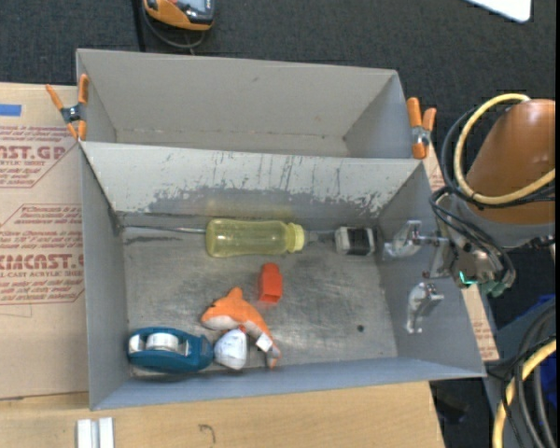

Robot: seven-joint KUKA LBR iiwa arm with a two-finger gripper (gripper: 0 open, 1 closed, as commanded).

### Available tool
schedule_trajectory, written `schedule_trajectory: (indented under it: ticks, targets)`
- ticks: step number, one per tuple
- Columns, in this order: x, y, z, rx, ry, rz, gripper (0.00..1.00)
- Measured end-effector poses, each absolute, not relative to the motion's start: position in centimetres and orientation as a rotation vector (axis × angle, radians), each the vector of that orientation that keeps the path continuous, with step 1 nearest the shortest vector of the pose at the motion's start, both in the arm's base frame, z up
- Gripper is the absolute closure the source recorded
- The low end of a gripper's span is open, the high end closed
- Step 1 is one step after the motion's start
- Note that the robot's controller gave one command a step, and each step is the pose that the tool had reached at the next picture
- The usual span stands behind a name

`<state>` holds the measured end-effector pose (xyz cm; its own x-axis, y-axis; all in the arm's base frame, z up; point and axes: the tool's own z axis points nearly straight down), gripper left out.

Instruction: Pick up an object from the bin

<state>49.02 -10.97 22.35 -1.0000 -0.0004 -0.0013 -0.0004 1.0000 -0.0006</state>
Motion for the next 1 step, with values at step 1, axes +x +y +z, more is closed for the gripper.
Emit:
schedule_trajectory:
  ticks: [1]
  targets:
    - [49.05, -12.7, 16.95, -0.041, 3.133, -0.003, 0.0]
